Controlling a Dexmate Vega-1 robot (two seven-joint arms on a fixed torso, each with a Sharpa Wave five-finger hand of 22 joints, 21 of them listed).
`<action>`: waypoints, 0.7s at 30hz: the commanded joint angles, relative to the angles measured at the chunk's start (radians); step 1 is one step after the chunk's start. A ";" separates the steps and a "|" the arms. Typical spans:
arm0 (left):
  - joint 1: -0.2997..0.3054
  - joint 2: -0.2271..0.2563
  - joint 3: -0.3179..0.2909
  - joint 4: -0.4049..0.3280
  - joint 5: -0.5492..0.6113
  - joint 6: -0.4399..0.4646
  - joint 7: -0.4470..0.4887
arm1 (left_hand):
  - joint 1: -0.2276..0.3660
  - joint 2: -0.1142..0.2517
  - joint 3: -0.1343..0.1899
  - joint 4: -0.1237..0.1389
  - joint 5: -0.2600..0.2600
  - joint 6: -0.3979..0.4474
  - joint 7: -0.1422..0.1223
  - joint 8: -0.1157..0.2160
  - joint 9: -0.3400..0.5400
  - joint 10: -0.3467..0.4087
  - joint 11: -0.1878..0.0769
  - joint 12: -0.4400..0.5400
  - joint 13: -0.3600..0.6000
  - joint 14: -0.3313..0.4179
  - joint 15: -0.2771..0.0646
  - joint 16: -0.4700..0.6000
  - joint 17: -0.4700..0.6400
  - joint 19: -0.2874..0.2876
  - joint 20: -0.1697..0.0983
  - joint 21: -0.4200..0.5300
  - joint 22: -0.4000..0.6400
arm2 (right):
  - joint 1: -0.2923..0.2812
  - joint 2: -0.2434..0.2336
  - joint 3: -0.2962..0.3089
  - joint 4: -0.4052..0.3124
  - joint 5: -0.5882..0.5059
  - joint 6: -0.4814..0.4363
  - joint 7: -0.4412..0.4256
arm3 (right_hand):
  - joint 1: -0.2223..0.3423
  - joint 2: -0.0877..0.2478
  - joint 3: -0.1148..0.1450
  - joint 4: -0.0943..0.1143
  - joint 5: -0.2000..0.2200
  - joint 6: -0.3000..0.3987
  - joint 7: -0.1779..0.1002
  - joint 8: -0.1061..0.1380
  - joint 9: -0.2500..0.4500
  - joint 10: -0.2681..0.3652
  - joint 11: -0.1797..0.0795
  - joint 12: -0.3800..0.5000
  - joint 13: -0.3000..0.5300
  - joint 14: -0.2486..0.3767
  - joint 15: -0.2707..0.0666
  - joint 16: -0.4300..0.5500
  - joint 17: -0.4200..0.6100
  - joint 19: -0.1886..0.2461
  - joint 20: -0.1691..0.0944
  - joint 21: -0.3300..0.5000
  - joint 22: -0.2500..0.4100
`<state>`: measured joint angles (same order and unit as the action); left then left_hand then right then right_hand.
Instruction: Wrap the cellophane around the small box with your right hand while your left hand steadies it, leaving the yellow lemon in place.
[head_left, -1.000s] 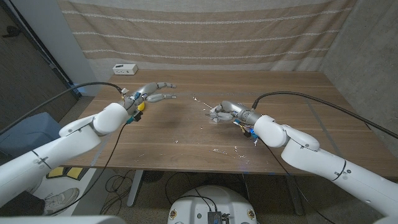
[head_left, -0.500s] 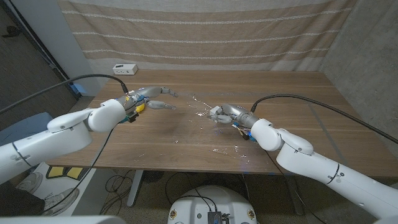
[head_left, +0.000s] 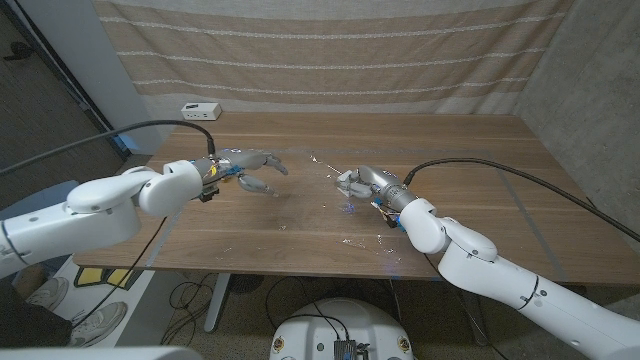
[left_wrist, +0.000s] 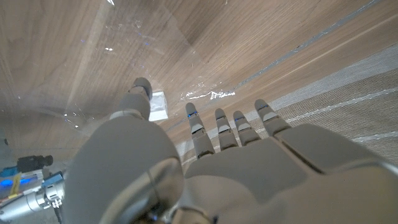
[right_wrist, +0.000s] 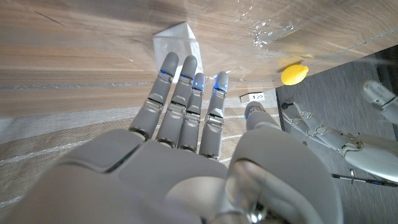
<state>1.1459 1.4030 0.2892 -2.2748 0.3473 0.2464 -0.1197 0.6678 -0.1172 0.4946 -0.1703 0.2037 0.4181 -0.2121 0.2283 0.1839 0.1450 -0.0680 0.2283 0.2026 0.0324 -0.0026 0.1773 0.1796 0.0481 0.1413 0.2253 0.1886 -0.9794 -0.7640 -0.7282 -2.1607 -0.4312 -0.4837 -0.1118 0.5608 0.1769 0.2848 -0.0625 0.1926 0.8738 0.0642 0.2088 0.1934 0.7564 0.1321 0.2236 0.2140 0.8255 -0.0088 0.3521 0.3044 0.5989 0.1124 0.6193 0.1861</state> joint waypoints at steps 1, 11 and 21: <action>-0.023 0.033 0.040 -0.035 0.114 0.008 -0.132 | 0.024 -0.002 -0.010 0.000 0.012 -0.002 -0.007 -0.010 0.005 -0.018 0.004 -0.006 0.004 -0.022 0.003 -0.002 0.002 0.002 -0.002 -0.002 0.003 | -0.013 0.017 -0.007 -0.009 -0.042 -0.017 -0.041 | 0.002 0.004 0.014 -0.005 0.005 0.010 0.000 0.006 0.001 0.011 -0.011 0.006 0.000 0.010 -0.001 0.007 0.003 0.012 -0.003 0.007 0.002; -0.074 -0.050 0.135 -0.028 0.325 0.013 -0.246 | 0.043 -0.001 -0.017 0.005 0.018 -0.002 -0.007 -0.016 0.006 -0.029 0.003 -0.009 0.004 -0.041 0.003 -0.001 0.001 0.004 -0.012 -0.003 0.003 | -0.005 0.025 -0.018 0.002 -0.043 -0.035 -0.014 | -0.002 -0.001 0.028 -0.005 0.007 0.024 0.001 0.009 0.001 0.032 -0.005 0.010 0.000 0.034 -0.008 0.013 0.003 0.035 -0.012 0.016 0.002; -0.136 -0.165 0.210 0.036 0.456 -0.051 -0.317 | 0.055 0.003 -0.026 0.011 0.022 -0.023 -0.007 -0.029 0.006 -0.038 0.001 -0.012 0.004 -0.052 -0.003 0.001 0.000 0.006 -0.020 -0.003 0.003 | 0.002 0.020 -0.023 0.009 -0.050 -0.045 -0.003 | -0.015 -0.010 0.053 -0.007 0.007 0.055 0.003 0.014 0.001 0.072 0.002 0.014 -0.001 0.113 -0.023 0.033 -0.004 0.101 -0.038 0.043 0.002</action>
<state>1.0678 1.3405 0.4198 -2.2846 0.6347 0.2478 -0.3453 0.7098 -0.1169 0.4736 -0.1584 0.2213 0.4029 -0.2195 0.2033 0.1888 0.1167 -0.0676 0.2205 0.2024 -0.0093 -0.0036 0.1774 0.1766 0.0517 0.1267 0.2253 0.1885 -0.9840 -0.7426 -0.7436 -2.1602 -0.4713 -0.5152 -0.1263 0.5540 0.1699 0.3280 -0.0712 0.1965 0.9147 0.0695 0.2152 0.1933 0.8097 0.1287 0.2294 0.2142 0.9172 -0.0285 0.3767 0.3014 0.6868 0.0753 0.6547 0.1862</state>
